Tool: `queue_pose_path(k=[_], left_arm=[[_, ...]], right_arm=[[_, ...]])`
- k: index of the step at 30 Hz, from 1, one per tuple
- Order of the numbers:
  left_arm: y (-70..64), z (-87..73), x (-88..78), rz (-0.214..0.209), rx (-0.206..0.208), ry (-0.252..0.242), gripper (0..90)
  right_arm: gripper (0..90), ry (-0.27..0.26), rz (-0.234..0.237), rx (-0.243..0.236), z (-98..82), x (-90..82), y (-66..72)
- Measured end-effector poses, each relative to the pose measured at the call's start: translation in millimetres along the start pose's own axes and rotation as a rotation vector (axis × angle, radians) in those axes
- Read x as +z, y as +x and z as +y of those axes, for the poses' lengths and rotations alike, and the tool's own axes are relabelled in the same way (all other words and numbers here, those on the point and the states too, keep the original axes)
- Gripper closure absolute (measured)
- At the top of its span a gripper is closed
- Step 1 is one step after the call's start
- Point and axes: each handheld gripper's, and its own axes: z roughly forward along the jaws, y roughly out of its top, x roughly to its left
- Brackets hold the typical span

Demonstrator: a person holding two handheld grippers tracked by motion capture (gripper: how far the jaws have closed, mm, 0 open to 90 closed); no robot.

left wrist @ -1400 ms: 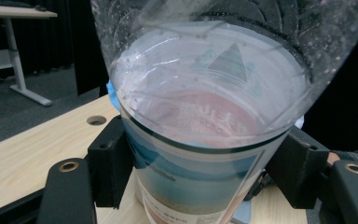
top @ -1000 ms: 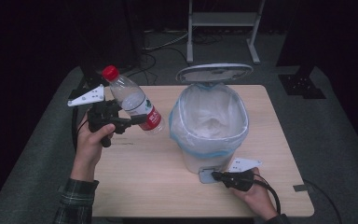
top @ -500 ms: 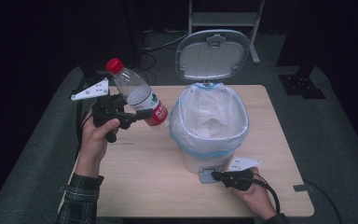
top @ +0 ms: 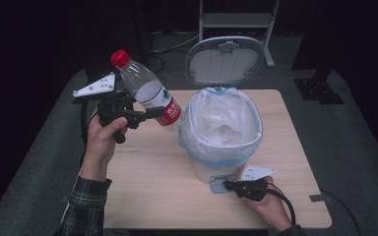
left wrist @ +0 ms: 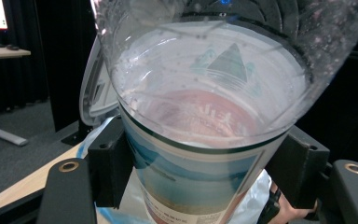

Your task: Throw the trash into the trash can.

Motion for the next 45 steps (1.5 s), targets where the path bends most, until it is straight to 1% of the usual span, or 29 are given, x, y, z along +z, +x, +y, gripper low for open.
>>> queue_pose_path(k=[10, 23, 29, 34, 40, 45], left_arm=[[-0.4, 9.6, 16.3, -0.022, 0.010, -0.012, 29.9], [-0.7, 13.3, 43.8, -0.042, 0.014, -0.028, 29.8], [-0.9, 10.9, 55.3, -0.044, 0.017, -0.035, 29.8], [-0.7, 8.2, 64.6, -0.049, 0.012, -0.043, 29.6], [-1.1, 1.3, 74.9, -0.055, 0.013, -0.028, 29.5], [-0.7, -6.2, 80.9, -0.065, 0.005, -0.014, 29.4]], right_arm=[[90.0, 0.001, 0.003, 0.000, 0.0, 0.0, -0.4], [90.0, 0.000, 0.000, -0.003, 0.0, -0.1, 0.2], [90.0, 0.000, 0.000, -0.004, 0.1, -0.1, 0.0], [90.0, 0.000, 0.000, -0.005, 0.1, -0.1, 0.3], [90.0, 0.000, 0.000, -0.006, 0.1, -0.1, 0.2], [90.0, 0.000, 0.000, -0.007, 0.1, -0.1, 0.2]])
